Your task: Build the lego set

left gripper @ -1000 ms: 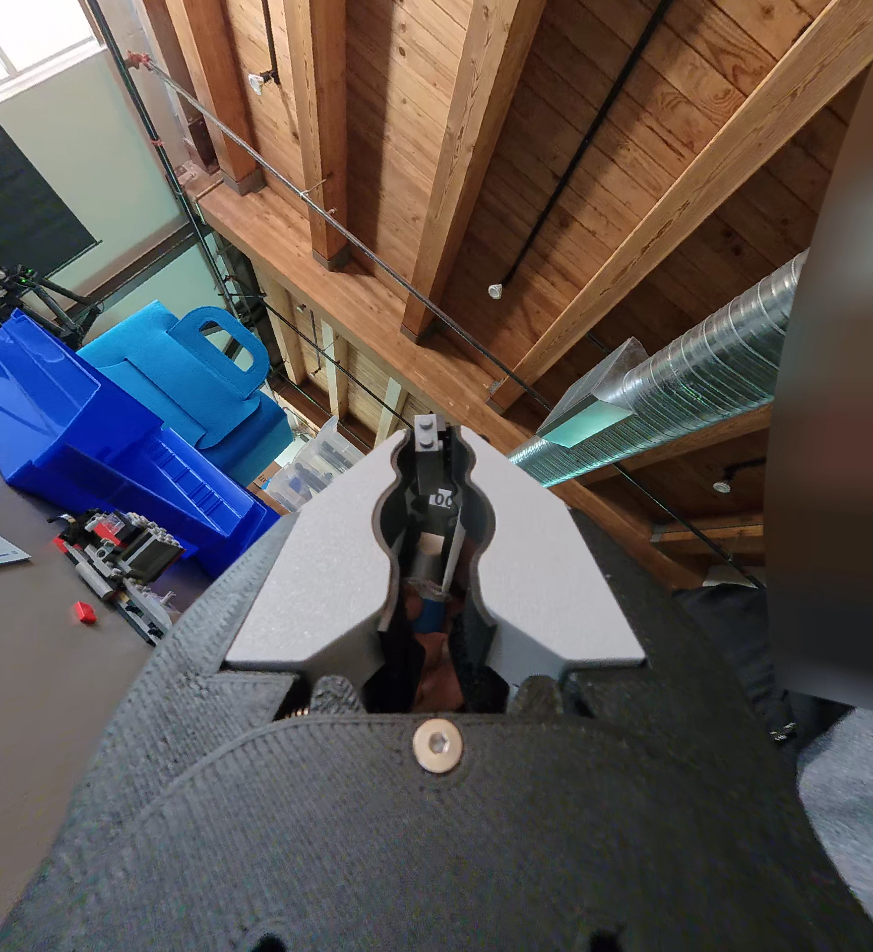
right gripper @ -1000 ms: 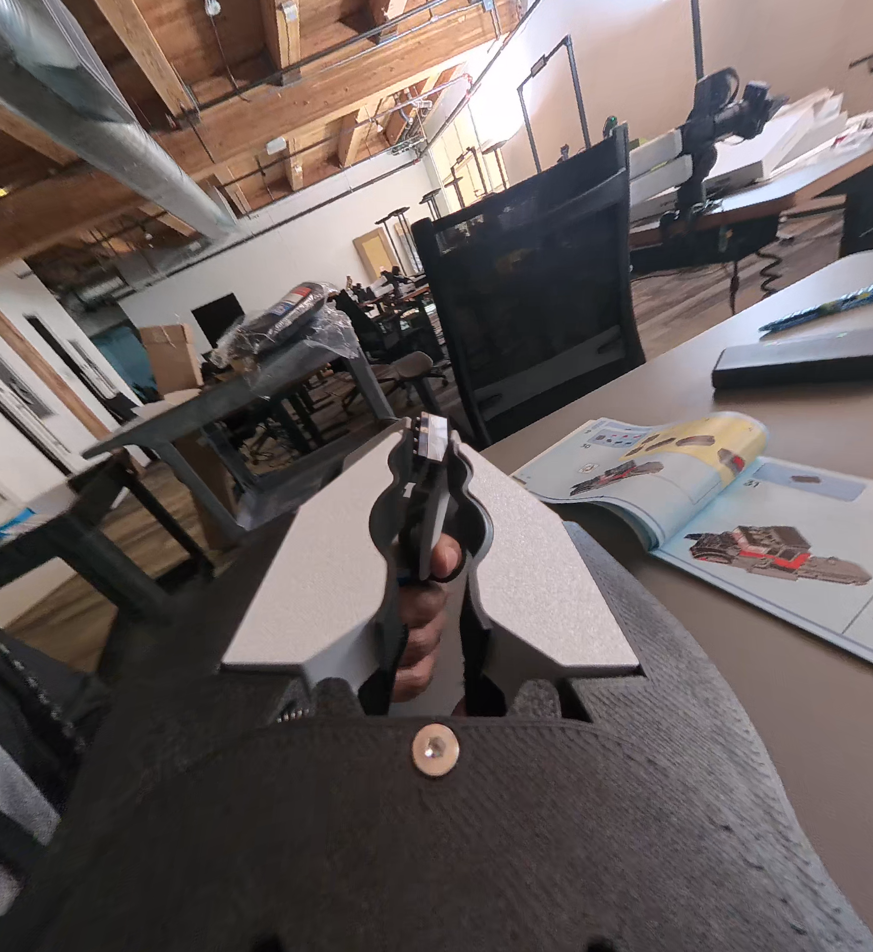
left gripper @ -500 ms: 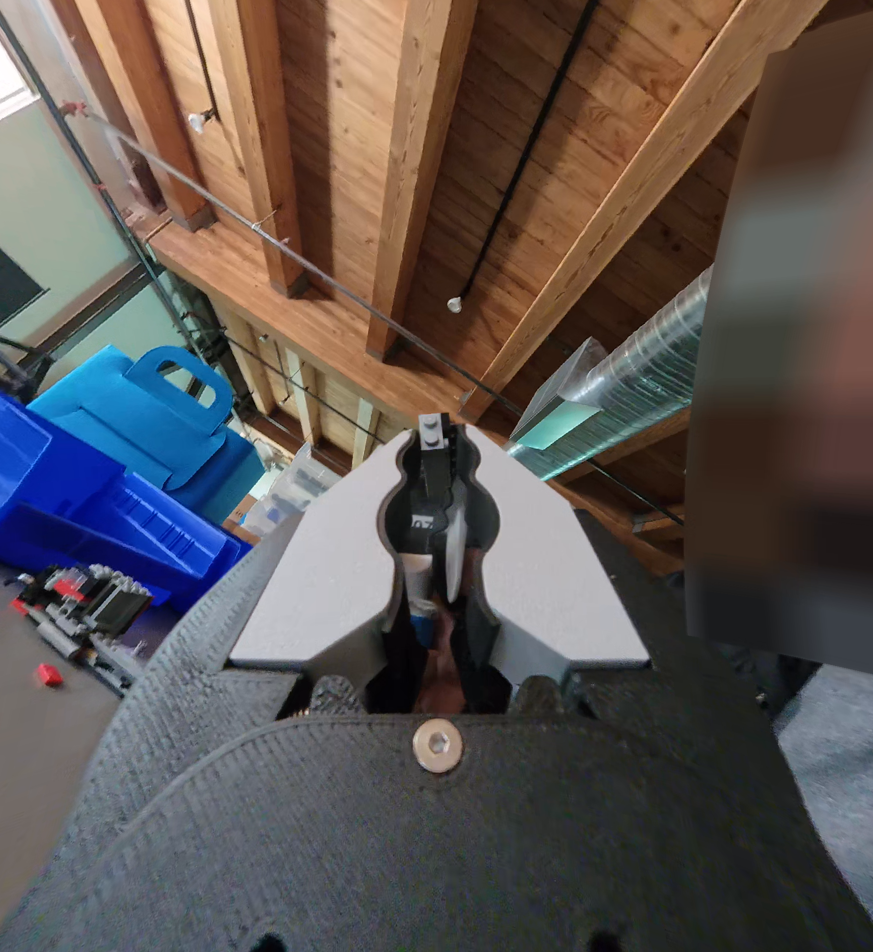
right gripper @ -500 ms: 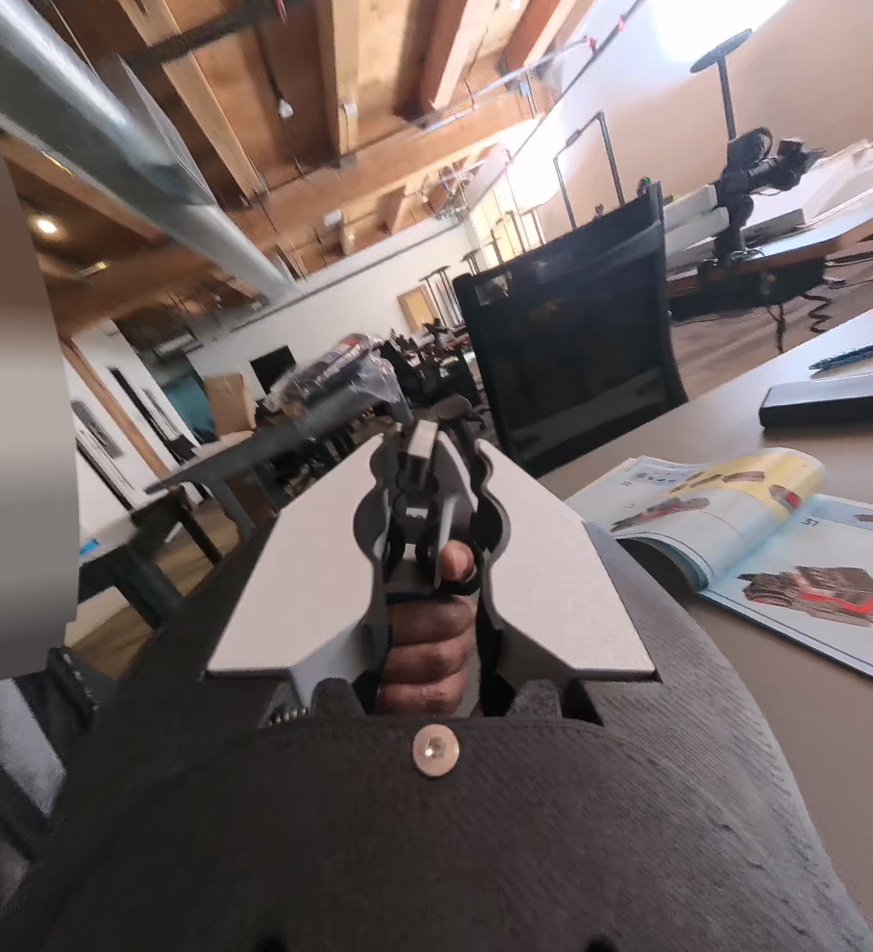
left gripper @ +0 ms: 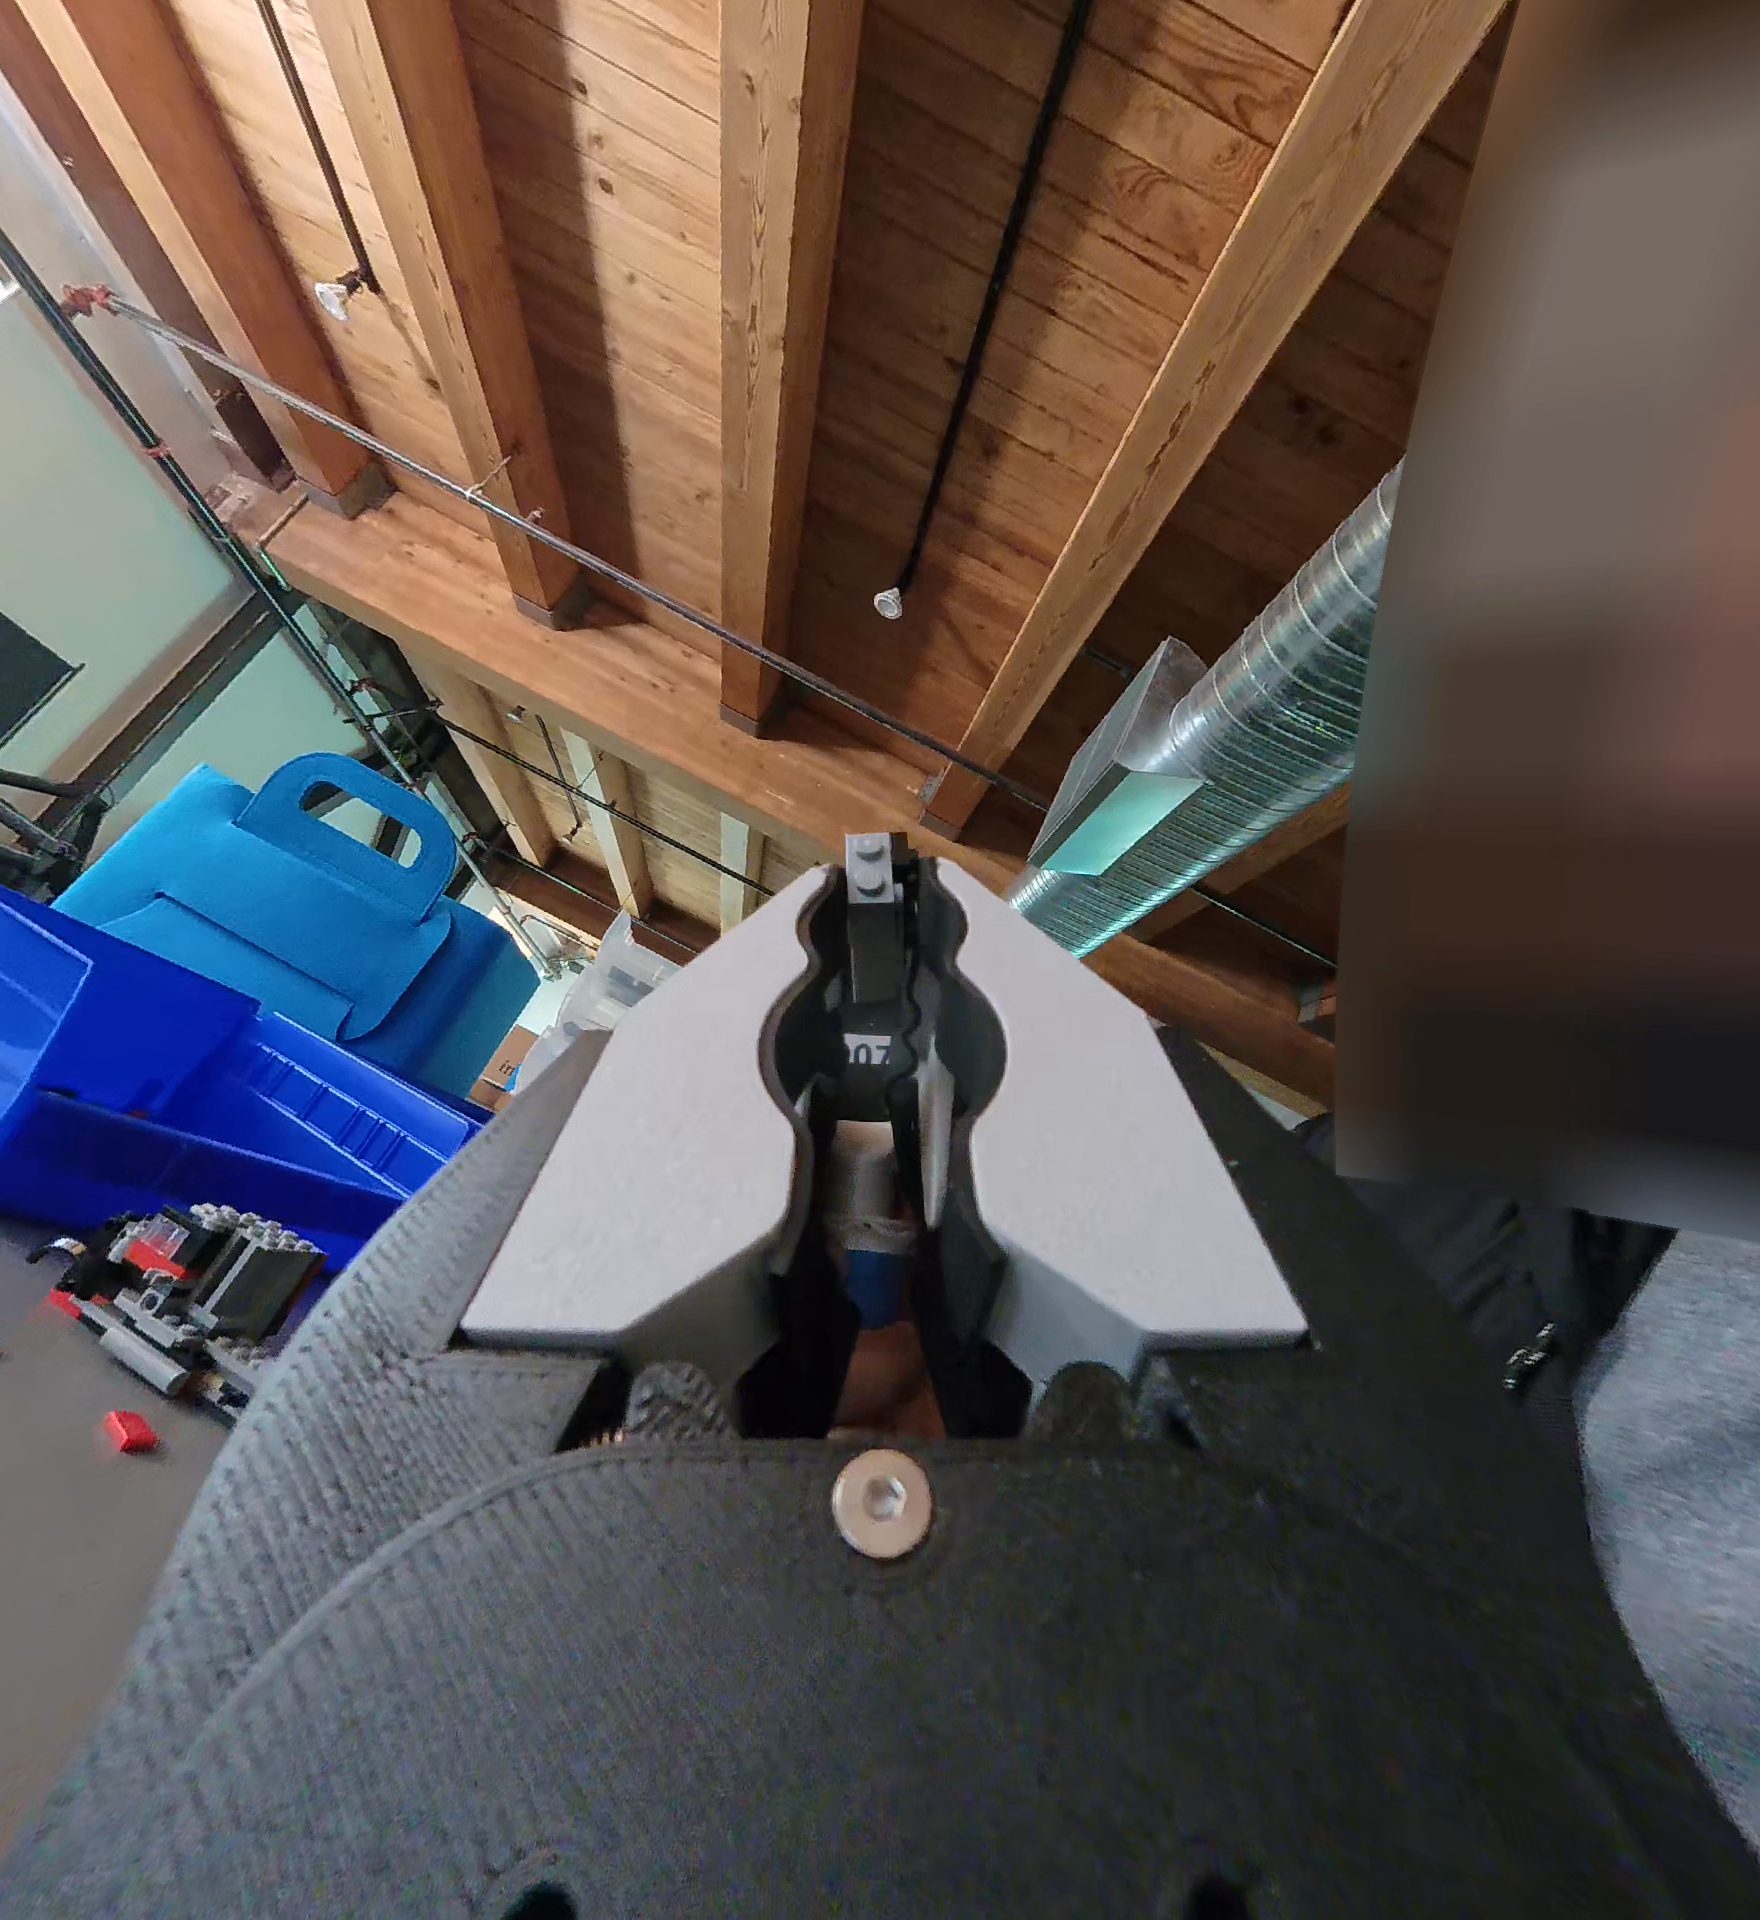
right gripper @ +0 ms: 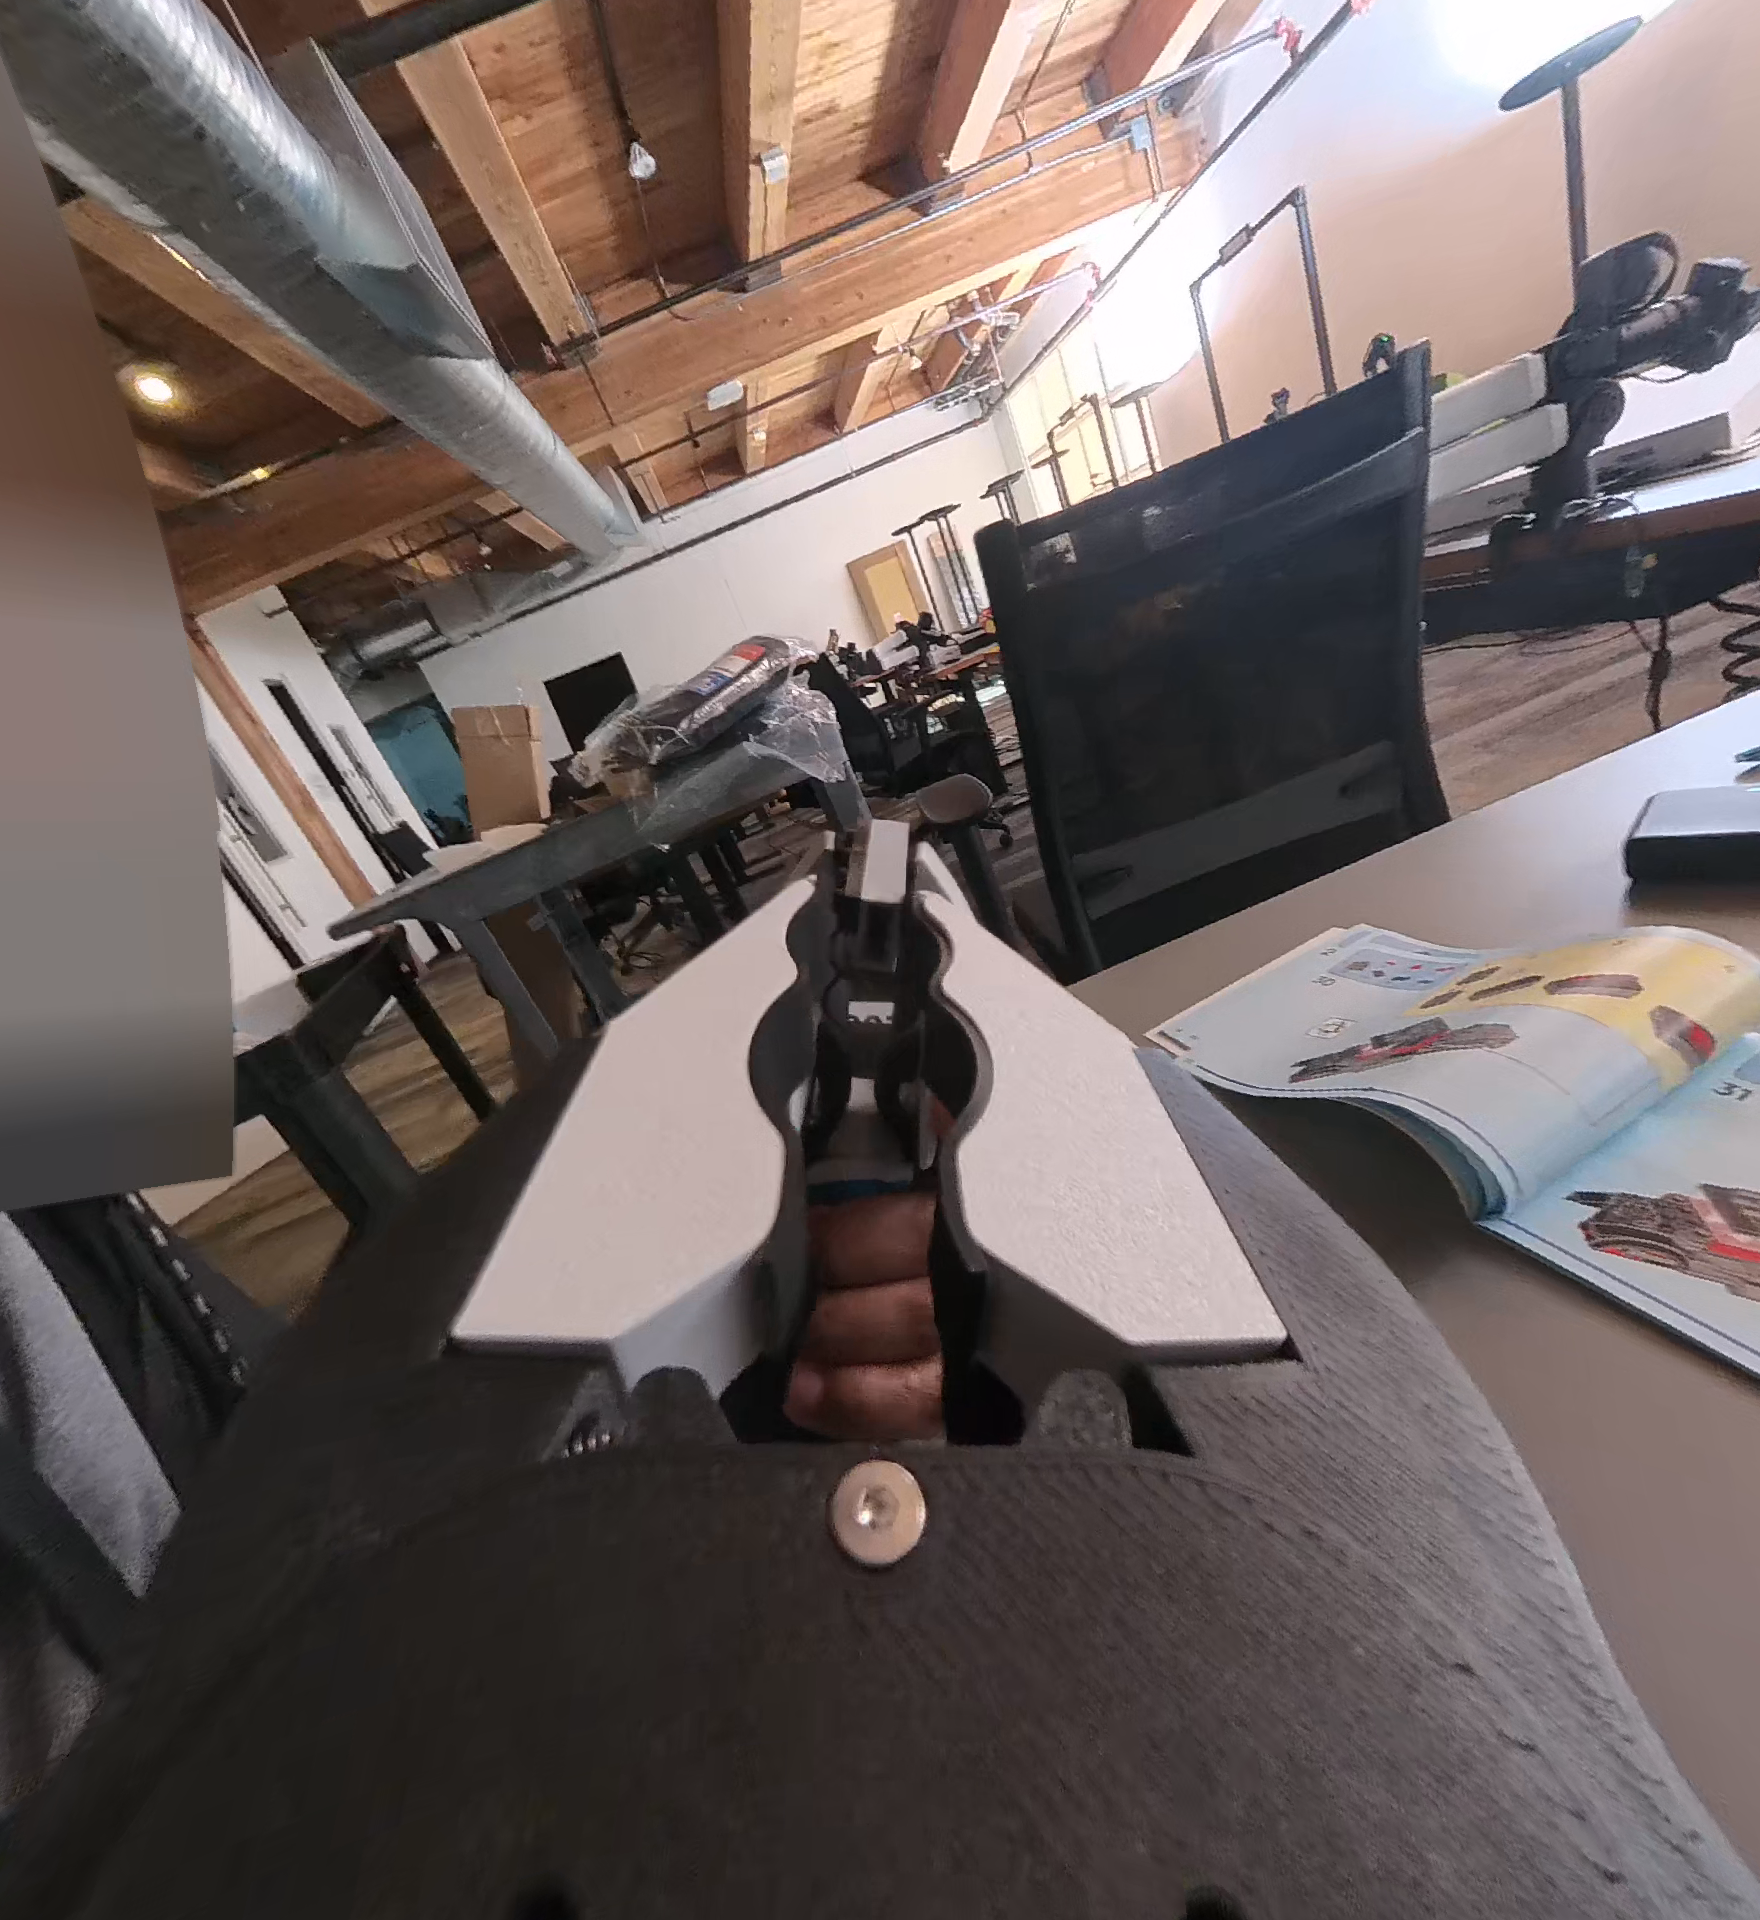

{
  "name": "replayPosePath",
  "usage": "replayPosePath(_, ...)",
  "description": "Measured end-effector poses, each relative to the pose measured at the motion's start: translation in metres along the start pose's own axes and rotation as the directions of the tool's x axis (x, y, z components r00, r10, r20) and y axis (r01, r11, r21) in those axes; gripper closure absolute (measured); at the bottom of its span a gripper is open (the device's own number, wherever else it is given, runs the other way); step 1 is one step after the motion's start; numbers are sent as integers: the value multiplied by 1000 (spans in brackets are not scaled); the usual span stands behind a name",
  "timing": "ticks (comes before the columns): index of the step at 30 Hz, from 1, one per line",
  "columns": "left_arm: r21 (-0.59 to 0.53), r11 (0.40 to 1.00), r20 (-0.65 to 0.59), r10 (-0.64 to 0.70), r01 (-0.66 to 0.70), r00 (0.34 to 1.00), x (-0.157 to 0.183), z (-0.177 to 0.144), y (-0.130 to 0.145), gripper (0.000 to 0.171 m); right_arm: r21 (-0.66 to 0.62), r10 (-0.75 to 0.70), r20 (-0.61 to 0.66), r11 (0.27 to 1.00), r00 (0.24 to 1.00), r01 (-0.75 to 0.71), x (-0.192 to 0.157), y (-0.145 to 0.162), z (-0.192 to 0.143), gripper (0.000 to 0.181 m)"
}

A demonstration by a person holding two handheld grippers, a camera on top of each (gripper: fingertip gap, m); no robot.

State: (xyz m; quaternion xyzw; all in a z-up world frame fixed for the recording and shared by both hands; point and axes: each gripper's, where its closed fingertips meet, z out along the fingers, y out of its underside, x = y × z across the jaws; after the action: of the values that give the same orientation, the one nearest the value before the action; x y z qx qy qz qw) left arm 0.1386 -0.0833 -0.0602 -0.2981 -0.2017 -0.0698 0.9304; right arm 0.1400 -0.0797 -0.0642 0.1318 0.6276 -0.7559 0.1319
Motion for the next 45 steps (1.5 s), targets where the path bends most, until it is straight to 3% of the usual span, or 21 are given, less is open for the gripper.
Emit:
replayPosePath(9, -66, 998, -11, 11, -12, 1000, 4, 3, 9, 153, -13, -64, -24, 998, 998, 63, -1, 0, 0, 169)
replayPosePath(29, -67, 997, 12, 30, -29, 999, -3, -1, 9, 157, -15, -87, -35, 996, 996, 86, 1, 5, 2, 169)
replayPosePath(37, -44, 992, 49, -118, 120, 992, -16, -6, 6, 151, -10, -14, -86, 1000, 996, 13, 19, 10, -1, 168)
replayPosePath(45, -58, 984, 121, -160, 167, 980, -29, -13, 8, 157, -23, 58, -99, 998, 993, -60, 28, 19, 0, 168)
